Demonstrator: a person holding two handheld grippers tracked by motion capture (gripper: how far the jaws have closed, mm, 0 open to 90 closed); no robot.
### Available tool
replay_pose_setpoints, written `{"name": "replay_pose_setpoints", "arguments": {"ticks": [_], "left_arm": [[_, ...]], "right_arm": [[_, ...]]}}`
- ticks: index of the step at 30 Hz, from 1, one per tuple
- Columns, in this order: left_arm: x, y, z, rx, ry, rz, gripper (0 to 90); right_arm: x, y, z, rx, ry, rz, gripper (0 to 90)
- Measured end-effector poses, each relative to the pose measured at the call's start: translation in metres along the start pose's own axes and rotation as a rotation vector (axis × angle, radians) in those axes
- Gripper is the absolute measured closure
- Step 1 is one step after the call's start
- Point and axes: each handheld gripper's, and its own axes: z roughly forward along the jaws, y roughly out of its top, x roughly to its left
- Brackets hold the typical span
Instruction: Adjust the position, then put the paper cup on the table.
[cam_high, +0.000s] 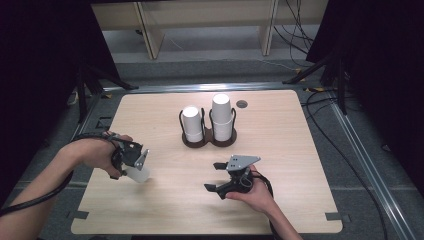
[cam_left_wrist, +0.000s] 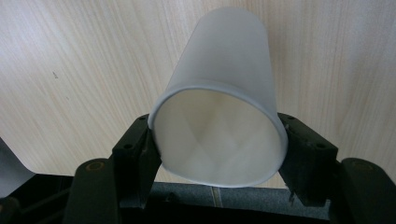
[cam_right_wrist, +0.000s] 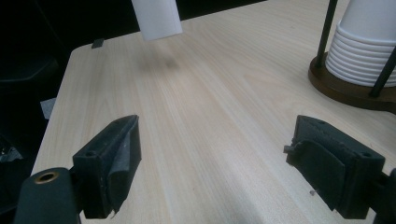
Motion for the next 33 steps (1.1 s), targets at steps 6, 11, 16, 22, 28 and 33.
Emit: {"name": "replay_pose_setpoints", "arguments": {"ticks": [6,11,16,22,28,33], "left_arm": [[0.000,0.000,0.002,0.025,-0.003,0.004,35.3],[-0.001,0.000,0.003,0.033,-0.008,0.002,35.3],[-0.002,0.000,0.005,0.051,-0.023,0.004,35.4],[0.000,0.003,0.007,0.069,-0.032,0.011,35.3],[0.003,0.007,0.008,0.079,-0.035,0.016,35.4],[0.003,0.013,0.011,0.090,-0.046,0.039,35.4]], "right_arm": [[0.001,0.000,0.000,0.001,0.011,0.009,16.8],[0.001,0.001,0.001,0.003,0.009,0.001,16.8],[0.001,0.001,0.001,-0.004,0.007,0.002,16.7],[-0.002,0.001,-0.002,-0.009,0.014,0.020,16.6],[-0.006,0.001,-0.005,-0.021,-0.005,0.004,16.4],[-0.005,0.001,-0.010,-0.020,-0.017,0.008,16.4]]}}
